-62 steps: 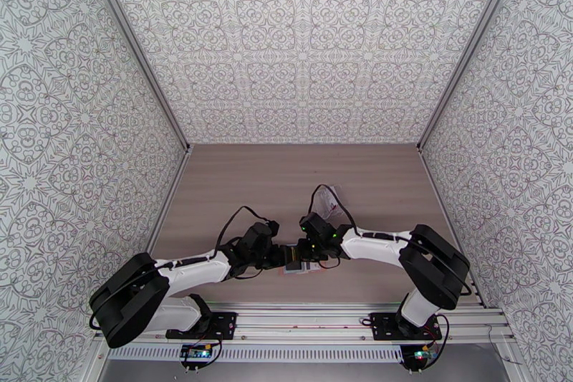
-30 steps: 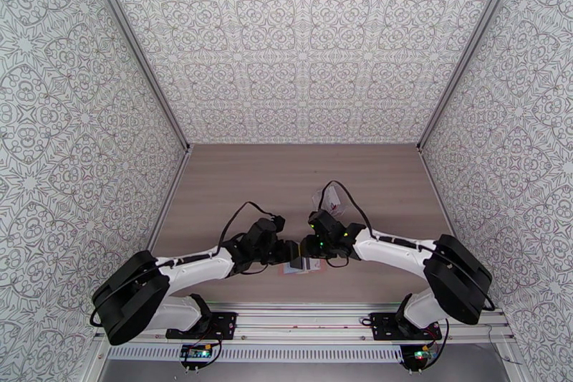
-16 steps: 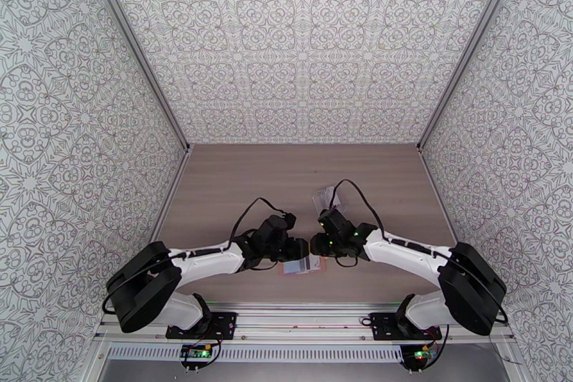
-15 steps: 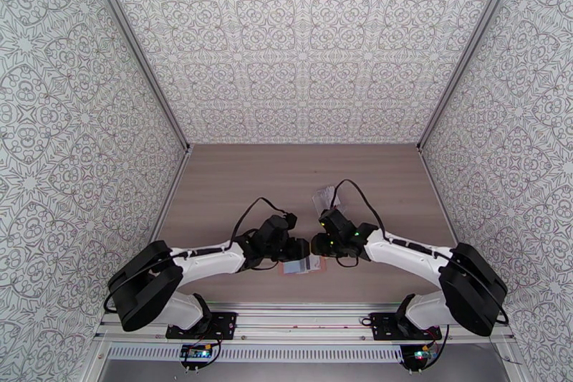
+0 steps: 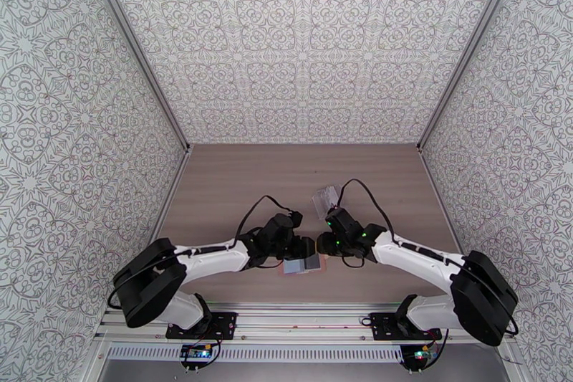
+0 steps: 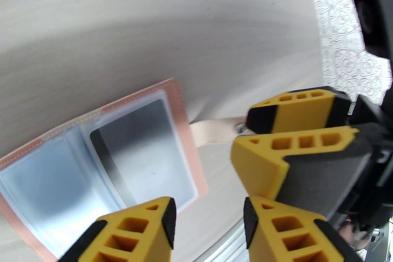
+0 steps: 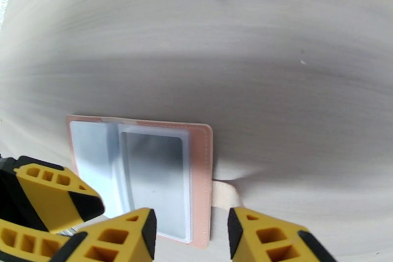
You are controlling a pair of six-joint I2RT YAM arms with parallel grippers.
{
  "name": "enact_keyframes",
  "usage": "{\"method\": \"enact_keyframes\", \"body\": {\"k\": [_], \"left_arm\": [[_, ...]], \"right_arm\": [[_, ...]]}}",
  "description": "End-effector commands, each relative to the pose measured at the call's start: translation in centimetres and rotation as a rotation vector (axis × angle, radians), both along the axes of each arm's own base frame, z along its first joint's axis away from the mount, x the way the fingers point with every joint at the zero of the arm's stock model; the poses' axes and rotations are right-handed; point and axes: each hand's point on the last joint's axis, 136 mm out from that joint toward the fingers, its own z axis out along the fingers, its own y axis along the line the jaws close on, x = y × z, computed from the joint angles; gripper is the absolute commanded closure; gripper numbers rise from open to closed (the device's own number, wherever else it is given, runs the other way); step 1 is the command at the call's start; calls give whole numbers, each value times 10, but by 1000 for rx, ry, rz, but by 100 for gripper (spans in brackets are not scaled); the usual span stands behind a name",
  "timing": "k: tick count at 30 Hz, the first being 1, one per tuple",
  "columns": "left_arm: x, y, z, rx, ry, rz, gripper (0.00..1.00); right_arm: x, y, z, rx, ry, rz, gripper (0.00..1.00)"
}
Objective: Put the credit cards into the card holder
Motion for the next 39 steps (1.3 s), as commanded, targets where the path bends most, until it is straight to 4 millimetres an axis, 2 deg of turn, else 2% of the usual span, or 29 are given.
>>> {"method": "enact_keyframes", "body": {"k": [1, 8, 14, 18, 21, 23, 24, 28, 31, 35, 39], "left_arm": [[1, 21, 3, 2, -11, 21, 55], [1, 68, -1, 41, -11, 99, 56], [1, 102, 6, 43, -27, 163, 53], [1, 120, 8, 54, -34, 195, 32], [1, 131, 9, 71, -42, 204, 20], [1, 137, 11, 73, -52, 217, 6], [1, 140, 11, 73, -54, 229, 1], [4, 149, 8, 50, -53, 274, 0], [1, 142, 4, 10, -36, 250, 2], [-2, 135, -7, 26, 7, 225, 12], [-5, 127, -13, 38, 14, 203, 15]], "right_arm": [[7, -2, 16, -4, -56, 17, 53], [18, -11, 39, -48, -132, 21, 51], [38, -21, 53, -92, -198, -2, 49], [57, -28, 62, -110, -213, -16, 49], [72, -35, 68, -129, -217, -25, 49], [82, -40, 70, -142, -217, -29, 45], [87, -44, 69, -150, -206, -39, 40], [105, -50, 64, -160, -165, -39, 39], [120, -51, 62, -203, -140, -12, 39], [141, -52, 56, -297, -105, 42, 39], [161, -52, 49, -392, -86, 115, 39]]}}
